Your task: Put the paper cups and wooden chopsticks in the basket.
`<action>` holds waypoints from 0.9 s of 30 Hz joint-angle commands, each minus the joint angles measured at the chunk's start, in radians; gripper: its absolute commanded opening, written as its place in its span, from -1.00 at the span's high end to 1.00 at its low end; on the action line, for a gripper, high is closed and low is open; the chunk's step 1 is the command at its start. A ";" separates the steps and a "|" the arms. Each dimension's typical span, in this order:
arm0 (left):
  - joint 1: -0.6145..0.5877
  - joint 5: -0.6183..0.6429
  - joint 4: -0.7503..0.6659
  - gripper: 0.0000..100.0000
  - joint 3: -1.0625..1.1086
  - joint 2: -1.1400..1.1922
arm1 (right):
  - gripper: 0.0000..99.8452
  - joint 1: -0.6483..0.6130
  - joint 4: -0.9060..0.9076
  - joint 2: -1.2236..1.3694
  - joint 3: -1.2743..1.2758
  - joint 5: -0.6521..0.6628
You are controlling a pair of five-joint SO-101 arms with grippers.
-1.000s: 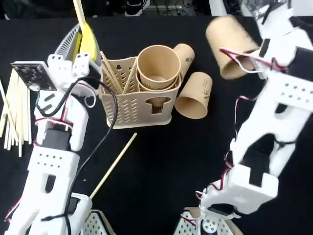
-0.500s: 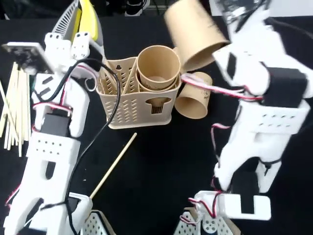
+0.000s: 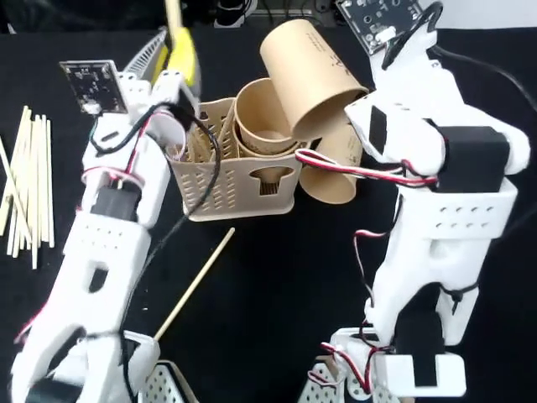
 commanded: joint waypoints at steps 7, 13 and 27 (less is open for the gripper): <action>0.007 0.068 0.264 0.59 -0.008 -0.359 | 0.98 0.005 0.032 -0.110 0.145 0.026; -0.042 0.069 0.264 0.60 0.004 -0.368 | 0.98 0.025 0.032 -0.222 0.236 0.077; 0.087 0.072 0.063 0.66 -0.071 -0.055 | 0.98 -0.041 0.032 -0.243 0.245 0.049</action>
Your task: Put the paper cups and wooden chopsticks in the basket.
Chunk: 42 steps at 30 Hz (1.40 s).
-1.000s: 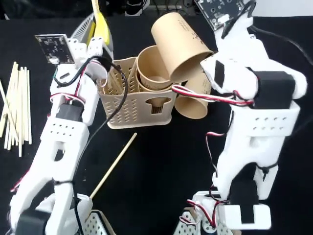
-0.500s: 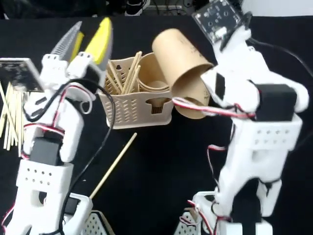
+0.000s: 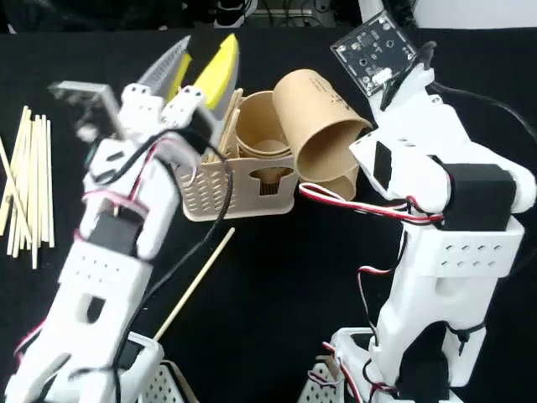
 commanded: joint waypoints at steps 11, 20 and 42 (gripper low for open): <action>0.012 0.127 0.011 0.65 -0.214 0.302 | 0.98 -0.144 0.029 -0.022 -0.015 -0.071; -0.073 0.132 0.092 0.65 -0.251 0.252 | 0.64 -0.193 0.020 0.114 -0.163 -0.147; -0.839 -0.190 0.654 0.64 -0.140 -0.054 | 0.50 -0.043 0.028 0.246 -0.441 -0.051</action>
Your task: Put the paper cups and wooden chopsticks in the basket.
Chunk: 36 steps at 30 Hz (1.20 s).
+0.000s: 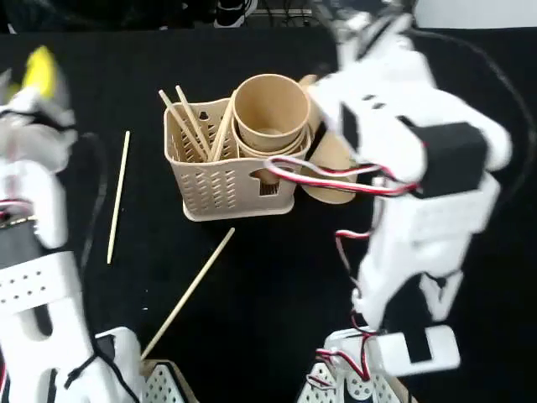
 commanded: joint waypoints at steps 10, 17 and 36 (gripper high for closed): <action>-0.303 -0.629 0.293 0.56 -0.073 0.443 | 0.77 0.101 -0.192 -0.392 1.053 0.508; -0.325 -0.624 0.255 0.55 -0.315 0.868 | 0.49 0.101 -0.629 -0.591 1.623 0.506; -0.308 -0.628 0.253 0.91 -0.828 1.576 | 0.84 0.181 -1.857 -0.257 2.150 0.416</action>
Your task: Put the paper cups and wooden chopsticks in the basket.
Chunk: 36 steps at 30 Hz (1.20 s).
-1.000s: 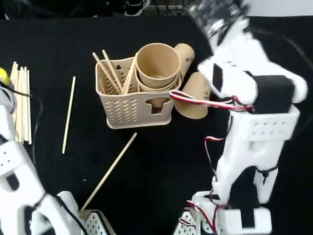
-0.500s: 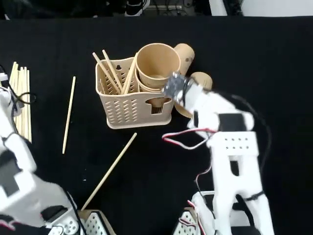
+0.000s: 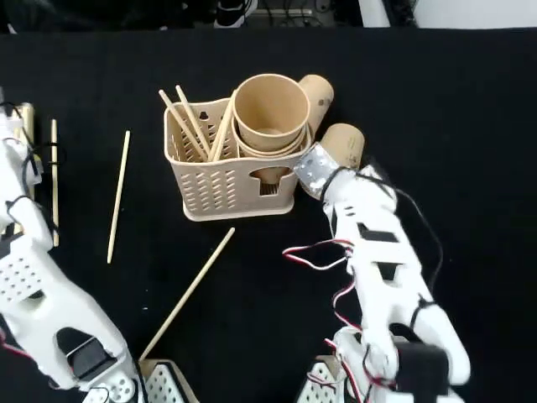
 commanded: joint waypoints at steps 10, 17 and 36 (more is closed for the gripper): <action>0.019 -0.005 0.044 0.95 0.024 -0.077 | 0.98 0.081 -0.091 0.013 -0.005 -0.011; 0.076 -0.002 0.071 0.95 0.263 -0.423 | 0.98 0.118 0.097 -0.248 0.010 -0.101; 0.213 0.269 -0.341 0.95 0.851 -1.224 | 0.98 0.129 1.218 -0.889 -0.490 -0.173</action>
